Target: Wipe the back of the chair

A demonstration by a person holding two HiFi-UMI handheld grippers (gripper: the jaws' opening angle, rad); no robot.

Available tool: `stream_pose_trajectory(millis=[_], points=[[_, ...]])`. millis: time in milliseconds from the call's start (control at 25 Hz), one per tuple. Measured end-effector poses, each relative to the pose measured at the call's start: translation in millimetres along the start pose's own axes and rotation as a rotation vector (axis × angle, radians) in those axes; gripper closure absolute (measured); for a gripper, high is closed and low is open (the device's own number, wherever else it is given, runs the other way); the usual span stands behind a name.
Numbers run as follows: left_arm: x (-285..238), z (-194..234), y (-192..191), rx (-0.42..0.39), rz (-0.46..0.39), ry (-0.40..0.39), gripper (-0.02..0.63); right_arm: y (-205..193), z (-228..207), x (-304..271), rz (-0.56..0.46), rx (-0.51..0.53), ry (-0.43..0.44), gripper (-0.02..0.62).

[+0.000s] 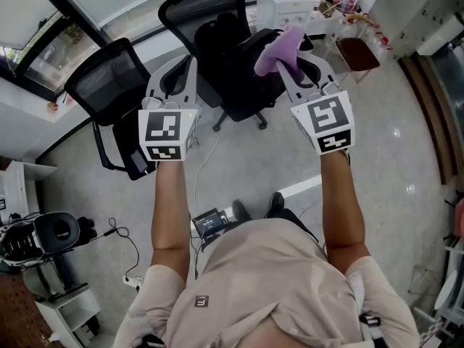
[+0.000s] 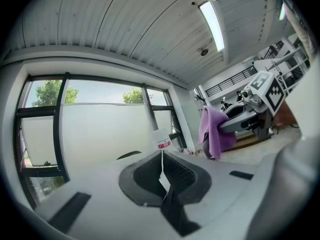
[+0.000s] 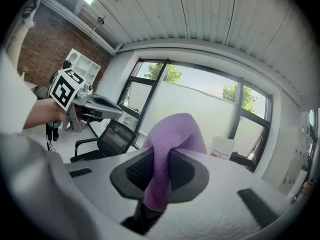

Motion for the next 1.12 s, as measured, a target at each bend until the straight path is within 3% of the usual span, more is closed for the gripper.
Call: stream_pose_trajectory(millis=[1120], points=[[-4,26,-15,0.007,-0.006,-0.024,0.595,4,10,-21,-0.006,-0.05,-0.041,0.546]])
Point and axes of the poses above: the fingertips, and each gripper's own axes: x backward along the fingers, z to its left, y out of its top, the point moved 10 cm from there along x, backward along the fingers, and after that the axes turned 6 degrees about z, right-handed, at the moved point
